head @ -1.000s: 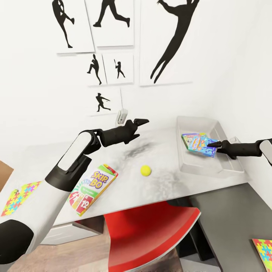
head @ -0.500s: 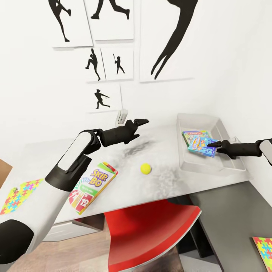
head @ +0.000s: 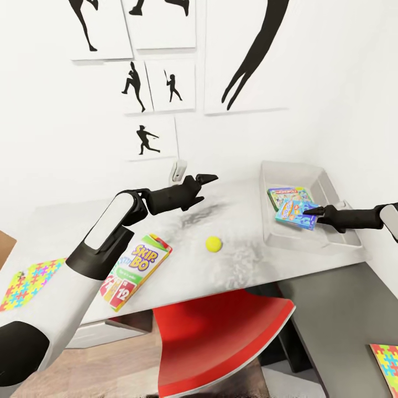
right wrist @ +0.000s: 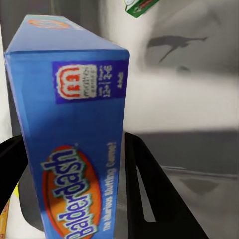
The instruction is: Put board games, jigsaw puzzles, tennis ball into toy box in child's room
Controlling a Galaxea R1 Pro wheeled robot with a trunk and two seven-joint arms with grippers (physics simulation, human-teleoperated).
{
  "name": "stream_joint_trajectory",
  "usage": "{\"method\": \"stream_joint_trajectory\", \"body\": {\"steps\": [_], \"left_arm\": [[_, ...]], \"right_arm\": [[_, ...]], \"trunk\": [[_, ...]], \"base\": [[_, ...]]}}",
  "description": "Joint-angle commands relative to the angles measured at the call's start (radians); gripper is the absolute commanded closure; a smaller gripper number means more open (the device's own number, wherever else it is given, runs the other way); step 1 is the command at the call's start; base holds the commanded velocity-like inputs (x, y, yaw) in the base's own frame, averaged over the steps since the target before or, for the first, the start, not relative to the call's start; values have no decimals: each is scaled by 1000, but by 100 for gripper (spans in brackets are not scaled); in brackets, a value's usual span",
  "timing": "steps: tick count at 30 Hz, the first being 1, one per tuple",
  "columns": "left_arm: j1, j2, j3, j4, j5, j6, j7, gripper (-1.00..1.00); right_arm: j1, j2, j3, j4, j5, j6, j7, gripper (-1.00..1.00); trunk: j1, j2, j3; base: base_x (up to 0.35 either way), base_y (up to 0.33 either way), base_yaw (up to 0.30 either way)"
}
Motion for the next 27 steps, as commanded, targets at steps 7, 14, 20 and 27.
{"method": "stream_joint_trajectory", "body": {"steps": [7, 14, 20, 27], "left_arm": [[-2, 0, -1, -1, 11, -2, 10, -100], [-2, -1, -2, -1, 11, -2, 10, -100], [-3, -1, -2, -1, 11, -2, 10, -100], [-3, -1, -2, -1, 11, -2, 10, -100]], "right_arm": [[-2, -1, 5, 0, 5, 0, 11, 100], [-3, -1, 5, -1, 5, 0, 11, 100], [-3, -1, 5, -1, 5, 0, 11, 100], [-3, -1, 5, -1, 5, 0, 11, 100]], "trunk": [[1, -2, -13], [1, -2, -24], [1, -2, -32], [1, -2, -35]], "base": [[0, 0, 0], [0, 0, 0], [0, 0, 0], [0, 0, 0]]}}
